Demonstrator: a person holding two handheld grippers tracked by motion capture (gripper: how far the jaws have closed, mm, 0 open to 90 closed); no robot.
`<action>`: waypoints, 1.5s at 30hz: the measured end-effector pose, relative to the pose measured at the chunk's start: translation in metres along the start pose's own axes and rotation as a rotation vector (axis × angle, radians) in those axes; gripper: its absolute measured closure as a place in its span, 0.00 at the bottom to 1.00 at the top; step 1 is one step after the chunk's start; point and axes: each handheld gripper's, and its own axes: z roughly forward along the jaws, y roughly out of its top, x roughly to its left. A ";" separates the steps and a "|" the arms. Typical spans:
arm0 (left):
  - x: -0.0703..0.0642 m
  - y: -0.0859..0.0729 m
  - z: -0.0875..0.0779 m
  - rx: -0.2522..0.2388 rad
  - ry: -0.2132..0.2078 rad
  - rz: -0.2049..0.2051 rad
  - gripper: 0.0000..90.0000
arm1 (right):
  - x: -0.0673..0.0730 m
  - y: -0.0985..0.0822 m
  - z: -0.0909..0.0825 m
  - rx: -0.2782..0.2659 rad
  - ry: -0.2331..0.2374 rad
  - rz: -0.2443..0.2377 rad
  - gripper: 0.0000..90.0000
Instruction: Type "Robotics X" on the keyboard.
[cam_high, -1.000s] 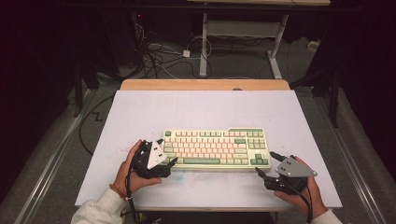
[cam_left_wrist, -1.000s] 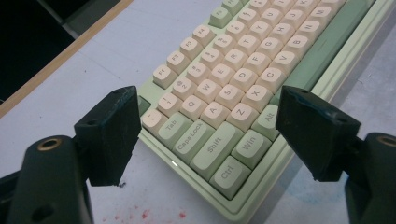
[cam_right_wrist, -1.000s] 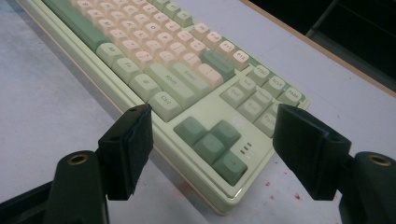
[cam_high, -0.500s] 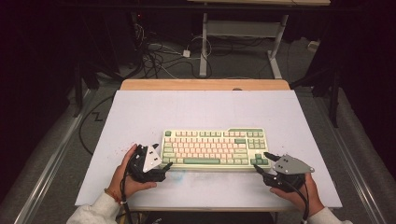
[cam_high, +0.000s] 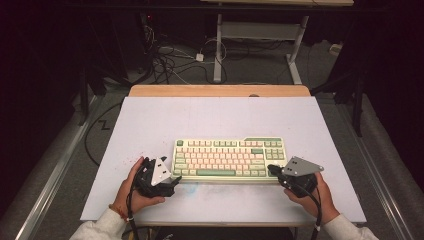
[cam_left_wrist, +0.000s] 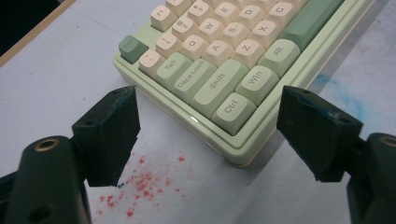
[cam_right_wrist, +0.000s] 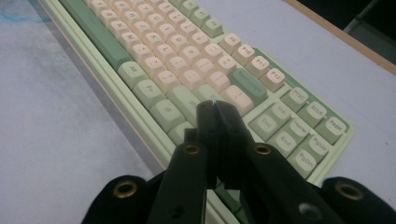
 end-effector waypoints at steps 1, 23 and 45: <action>0.000 0.000 0.000 0.001 -0.002 0.000 0.22 | -0.001 0.002 0.002 0.003 0.003 -0.004 1.00; -0.002 -0.001 0.005 0.029 -0.021 0.008 0.22 | -0.001 0.022 0.048 0.089 0.080 -0.037 1.00; 0.005 0.001 -0.004 0.025 -0.036 -0.058 0.36 | -0.004 0.013 0.052 0.100 0.064 -0.014 1.00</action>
